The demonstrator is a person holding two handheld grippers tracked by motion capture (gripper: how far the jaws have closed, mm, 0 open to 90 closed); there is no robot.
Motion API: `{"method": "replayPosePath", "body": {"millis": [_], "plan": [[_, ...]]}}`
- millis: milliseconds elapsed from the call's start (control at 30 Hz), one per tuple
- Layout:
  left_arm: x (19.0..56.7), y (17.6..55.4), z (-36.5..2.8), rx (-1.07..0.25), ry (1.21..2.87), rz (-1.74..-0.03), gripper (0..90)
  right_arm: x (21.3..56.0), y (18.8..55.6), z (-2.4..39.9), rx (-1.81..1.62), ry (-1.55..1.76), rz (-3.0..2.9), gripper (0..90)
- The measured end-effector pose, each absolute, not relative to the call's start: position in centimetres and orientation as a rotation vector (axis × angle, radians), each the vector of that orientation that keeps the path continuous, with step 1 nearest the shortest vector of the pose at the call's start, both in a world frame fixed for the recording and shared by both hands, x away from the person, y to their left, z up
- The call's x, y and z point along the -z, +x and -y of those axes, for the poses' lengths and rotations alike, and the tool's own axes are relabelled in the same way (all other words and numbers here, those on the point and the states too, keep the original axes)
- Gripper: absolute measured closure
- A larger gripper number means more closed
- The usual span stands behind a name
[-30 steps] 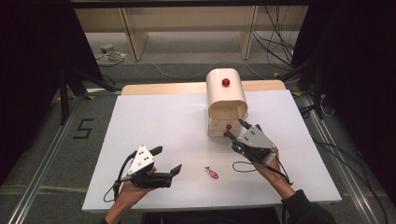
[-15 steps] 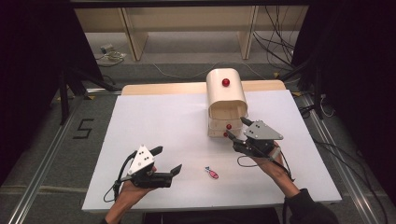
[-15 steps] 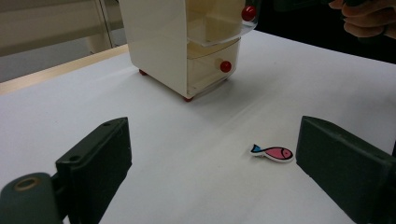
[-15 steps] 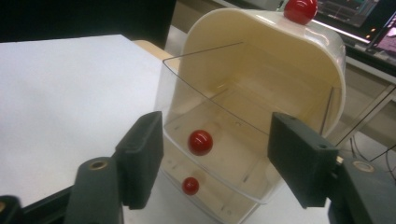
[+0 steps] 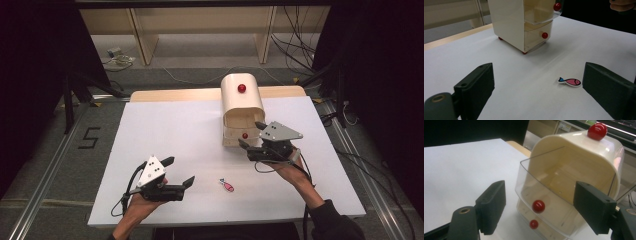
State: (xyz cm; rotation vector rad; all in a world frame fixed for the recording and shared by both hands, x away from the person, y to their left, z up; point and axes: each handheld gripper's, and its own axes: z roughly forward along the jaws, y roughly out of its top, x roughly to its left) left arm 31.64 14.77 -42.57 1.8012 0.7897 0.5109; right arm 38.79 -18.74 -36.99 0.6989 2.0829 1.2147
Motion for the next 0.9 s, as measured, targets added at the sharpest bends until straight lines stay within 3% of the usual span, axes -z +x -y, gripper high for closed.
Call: {"method": "replayPosePath", "body": {"millis": [900], "plan": [[42.6,31.7,-14.8,-0.511,1.805,-0.789,10.3,34.6,41.8,17.8,-1.19,0.682,-2.251,27.2]]}}
